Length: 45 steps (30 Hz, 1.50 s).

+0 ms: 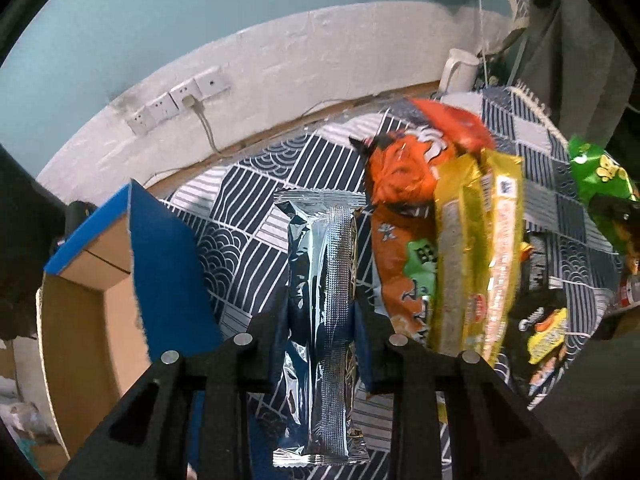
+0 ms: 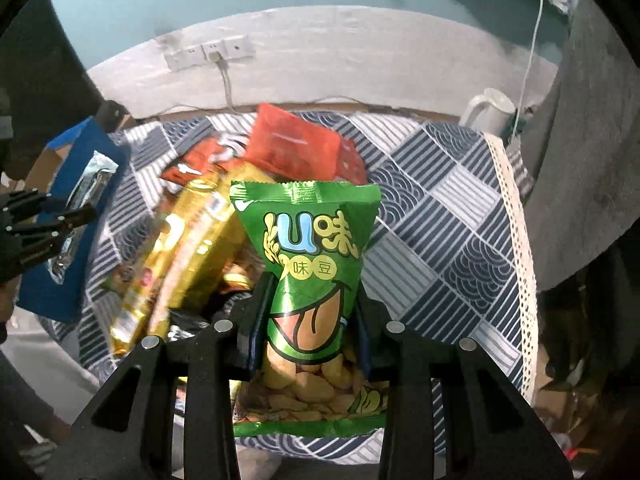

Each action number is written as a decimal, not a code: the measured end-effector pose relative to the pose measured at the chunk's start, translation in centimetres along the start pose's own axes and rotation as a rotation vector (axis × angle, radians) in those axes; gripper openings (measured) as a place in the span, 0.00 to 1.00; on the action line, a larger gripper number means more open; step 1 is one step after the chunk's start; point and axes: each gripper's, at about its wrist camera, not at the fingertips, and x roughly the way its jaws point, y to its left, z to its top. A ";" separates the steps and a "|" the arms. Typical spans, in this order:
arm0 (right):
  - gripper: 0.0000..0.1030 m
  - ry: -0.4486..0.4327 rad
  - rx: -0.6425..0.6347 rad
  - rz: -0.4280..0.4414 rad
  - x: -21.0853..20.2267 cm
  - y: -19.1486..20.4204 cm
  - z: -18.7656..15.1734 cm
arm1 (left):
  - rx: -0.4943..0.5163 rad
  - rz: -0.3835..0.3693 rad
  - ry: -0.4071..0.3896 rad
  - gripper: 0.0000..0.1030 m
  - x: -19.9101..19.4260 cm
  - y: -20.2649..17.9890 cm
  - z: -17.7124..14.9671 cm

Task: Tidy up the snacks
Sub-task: 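Carry both snacks over the cardboard box and open both tools to drop them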

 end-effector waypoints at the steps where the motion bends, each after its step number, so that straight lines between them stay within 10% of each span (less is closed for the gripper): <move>1: 0.33 -0.007 -0.003 0.006 -0.4 0.3 0.2 | 0.000 -0.004 -0.006 0.29 -0.4 0.0 -0.1; 22: 0.33 -0.153 -0.135 0.148 -6.5 9.7 3.8 | -0.030 0.027 -0.154 0.29 -9.0 4.1 -2.8; 45: 0.33 -0.086 -0.340 0.292 -3.6 26.8 7.1 | -0.220 0.099 -0.156 0.29 -10.5 15.1 -8.7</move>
